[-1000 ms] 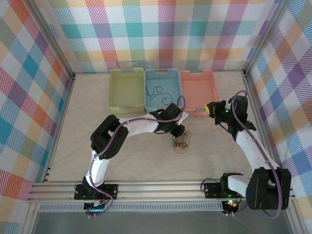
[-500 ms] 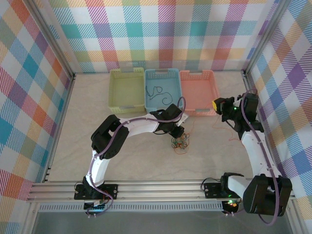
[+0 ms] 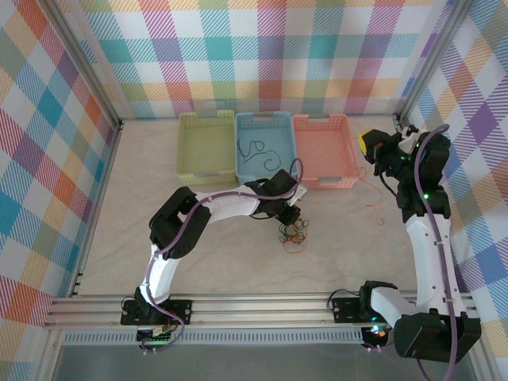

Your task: Untangle the cables

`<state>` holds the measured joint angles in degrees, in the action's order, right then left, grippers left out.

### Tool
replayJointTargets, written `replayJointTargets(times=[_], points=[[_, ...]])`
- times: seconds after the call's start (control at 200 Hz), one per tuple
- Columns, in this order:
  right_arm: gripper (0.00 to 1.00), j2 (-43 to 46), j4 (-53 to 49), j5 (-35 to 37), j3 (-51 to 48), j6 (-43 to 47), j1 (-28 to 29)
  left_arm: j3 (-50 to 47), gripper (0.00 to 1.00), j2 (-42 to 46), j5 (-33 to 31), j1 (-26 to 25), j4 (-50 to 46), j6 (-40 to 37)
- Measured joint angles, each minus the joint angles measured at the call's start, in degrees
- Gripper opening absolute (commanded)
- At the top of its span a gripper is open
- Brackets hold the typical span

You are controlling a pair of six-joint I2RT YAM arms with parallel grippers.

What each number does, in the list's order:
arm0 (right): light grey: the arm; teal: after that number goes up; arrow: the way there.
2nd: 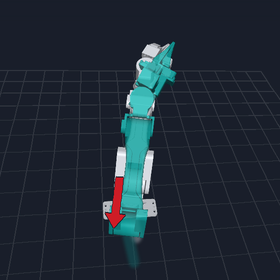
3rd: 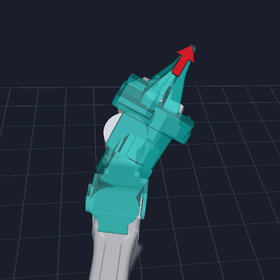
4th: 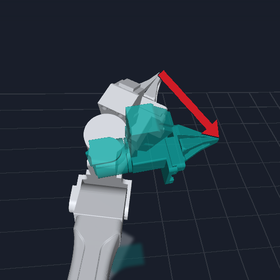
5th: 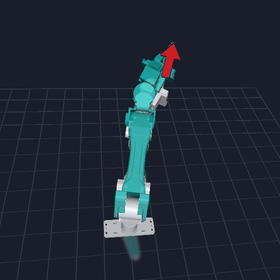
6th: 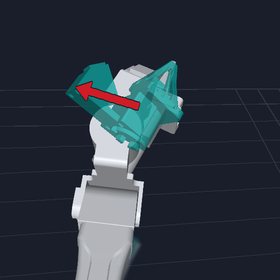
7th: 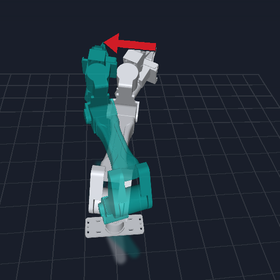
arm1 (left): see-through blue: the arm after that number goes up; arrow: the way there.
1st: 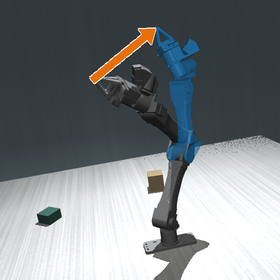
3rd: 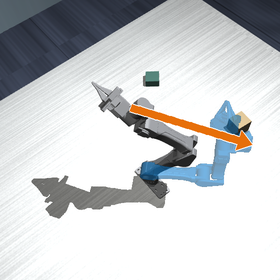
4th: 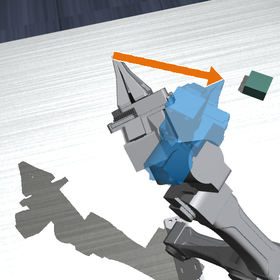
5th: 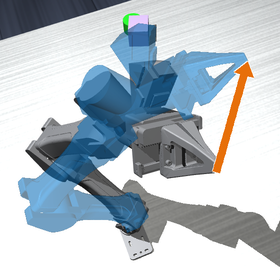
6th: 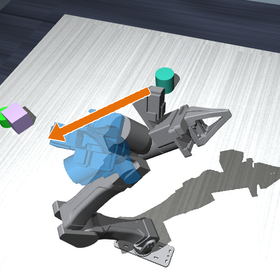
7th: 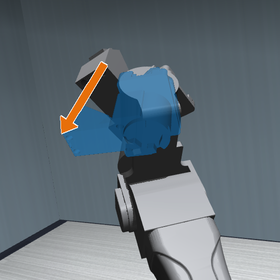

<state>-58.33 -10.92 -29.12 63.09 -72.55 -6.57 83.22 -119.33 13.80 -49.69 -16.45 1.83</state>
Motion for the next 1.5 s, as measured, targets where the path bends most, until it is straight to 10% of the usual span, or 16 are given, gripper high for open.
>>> replayJointTargets(times=[0.85, 1.5], points=[[0.00, 2.2, 1.0, -12.7, -0.8, 2.0, 2.7, -14.4, 0.66, 17.0, -2.8, -0.1, 15.0, 2.6], [0.00, 2.9, 3.8, -17.0, -3.1, -1.9, 3.2, -18.5, 0.76, 27.4, 5.5, -4.7, 25.6, 2.7]])
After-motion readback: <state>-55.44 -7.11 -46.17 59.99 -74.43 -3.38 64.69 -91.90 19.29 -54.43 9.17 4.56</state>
